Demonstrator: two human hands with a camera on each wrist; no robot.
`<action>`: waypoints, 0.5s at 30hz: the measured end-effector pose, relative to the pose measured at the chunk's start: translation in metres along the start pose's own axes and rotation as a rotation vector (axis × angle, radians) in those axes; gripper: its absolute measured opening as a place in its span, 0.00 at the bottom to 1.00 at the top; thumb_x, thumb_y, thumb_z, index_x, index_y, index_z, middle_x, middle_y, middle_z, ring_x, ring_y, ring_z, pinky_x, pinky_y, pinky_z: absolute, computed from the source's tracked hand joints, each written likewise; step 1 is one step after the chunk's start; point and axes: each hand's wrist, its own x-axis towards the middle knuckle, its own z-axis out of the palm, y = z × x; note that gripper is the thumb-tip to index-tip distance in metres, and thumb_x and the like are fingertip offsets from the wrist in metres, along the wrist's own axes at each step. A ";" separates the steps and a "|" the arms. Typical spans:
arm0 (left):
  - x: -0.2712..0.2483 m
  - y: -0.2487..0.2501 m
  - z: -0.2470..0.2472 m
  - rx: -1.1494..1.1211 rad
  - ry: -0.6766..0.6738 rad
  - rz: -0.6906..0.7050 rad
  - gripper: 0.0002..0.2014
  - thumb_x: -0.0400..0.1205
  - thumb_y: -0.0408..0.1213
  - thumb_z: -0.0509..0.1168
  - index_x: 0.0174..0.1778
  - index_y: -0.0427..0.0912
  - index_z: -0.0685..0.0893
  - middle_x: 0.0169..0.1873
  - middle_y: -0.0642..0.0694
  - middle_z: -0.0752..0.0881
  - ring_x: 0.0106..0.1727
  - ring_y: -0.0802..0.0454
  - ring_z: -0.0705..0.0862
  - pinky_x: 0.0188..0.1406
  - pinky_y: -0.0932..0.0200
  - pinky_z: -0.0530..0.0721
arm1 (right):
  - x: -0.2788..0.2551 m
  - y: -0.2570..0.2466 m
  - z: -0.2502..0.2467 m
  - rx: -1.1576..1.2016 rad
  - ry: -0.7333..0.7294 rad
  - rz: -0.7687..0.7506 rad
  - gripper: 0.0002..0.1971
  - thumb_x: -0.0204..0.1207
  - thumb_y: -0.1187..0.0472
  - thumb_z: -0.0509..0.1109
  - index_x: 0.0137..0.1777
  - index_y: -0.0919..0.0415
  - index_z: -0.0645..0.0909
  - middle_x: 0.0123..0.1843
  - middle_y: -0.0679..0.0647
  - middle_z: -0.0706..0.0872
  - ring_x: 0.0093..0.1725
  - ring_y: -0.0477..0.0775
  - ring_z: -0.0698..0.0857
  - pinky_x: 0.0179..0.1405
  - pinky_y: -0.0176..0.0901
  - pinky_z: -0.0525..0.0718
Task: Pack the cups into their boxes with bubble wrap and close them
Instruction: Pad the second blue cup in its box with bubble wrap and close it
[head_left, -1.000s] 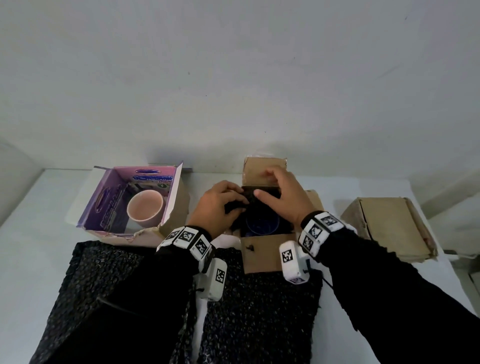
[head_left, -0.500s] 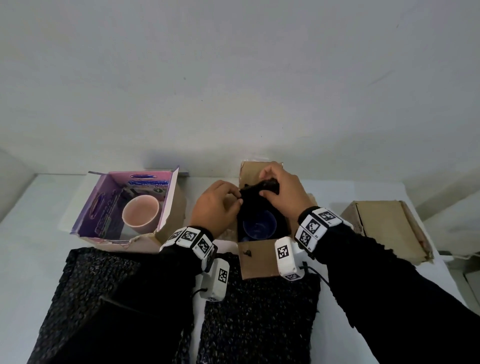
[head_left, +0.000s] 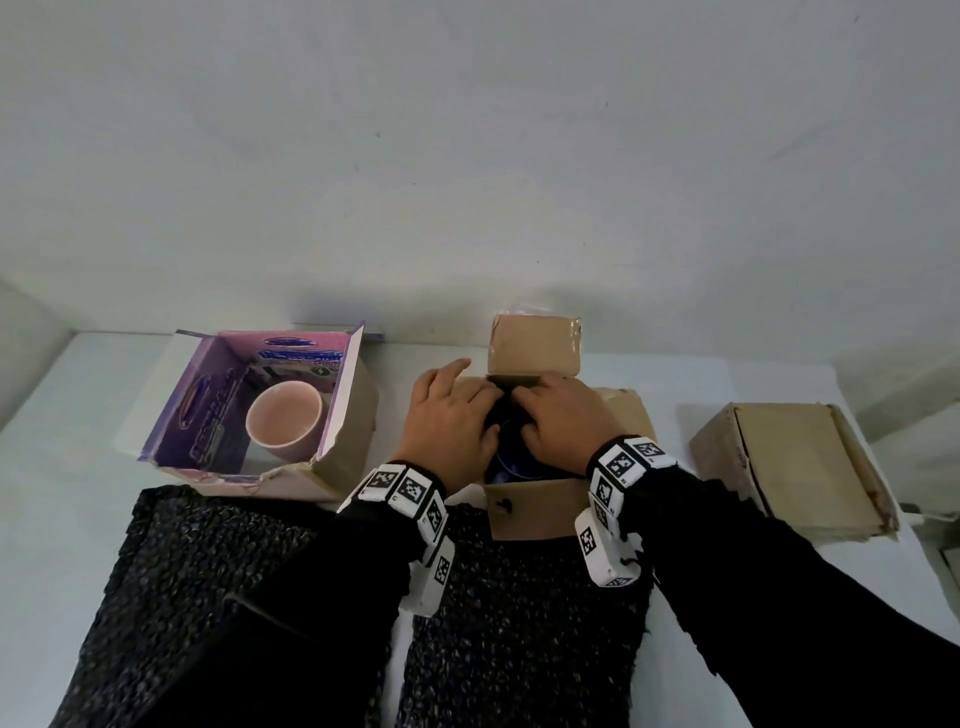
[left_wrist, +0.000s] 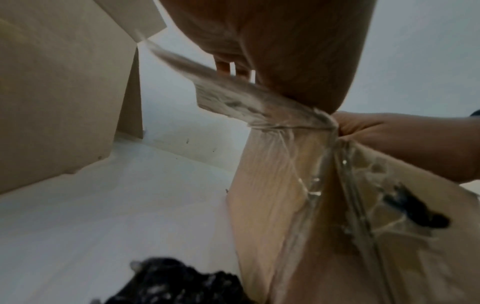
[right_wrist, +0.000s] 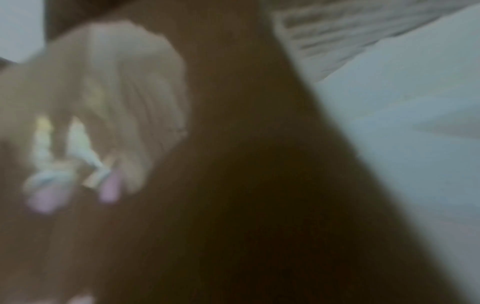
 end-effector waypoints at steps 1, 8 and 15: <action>0.001 0.001 -0.001 0.025 -0.025 0.008 0.22 0.74 0.50 0.62 0.64 0.52 0.82 0.62 0.53 0.84 0.76 0.43 0.68 0.73 0.43 0.58 | -0.001 0.000 -0.001 -0.017 -0.023 -0.008 0.14 0.73 0.57 0.63 0.57 0.59 0.79 0.49 0.56 0.87 0.56 0.59 0.78 0.47 0.45 0.68; 0.011 0.008 -0.004 0.222 -0.269 0.063 0.20 0.82 0.49 0.51 0.64 0.54 0.83 0.65 0.55 0.81 0.81 0.42 0.56 0.74 0.30 0.33 | -0.009 0.006 -0.008 -0.109 0.035 0.074 0.11 0.64 0.60 0.68 0.47 0.56 0.79 0.47 0.52 0.86 0.51 0.58 0.79 0.46 0.49 0.70; 0.018 0.017 -0.009 0.245 -0.326 0.019 0.20 0.80 0.49 0.54 0.65 0.52 0.80 0.63 0.52 0.82 0.79 0.42 0.61 0.73 0.28 0.32 | -0.017 0.009 -0.007 -0.237 0.056 0.085 0.10 0.65 0.61 0.69 0.47 0.55 0.85 0.41 0.50 0.89 0.52 0.58 0.80 0.48 0.51 0.65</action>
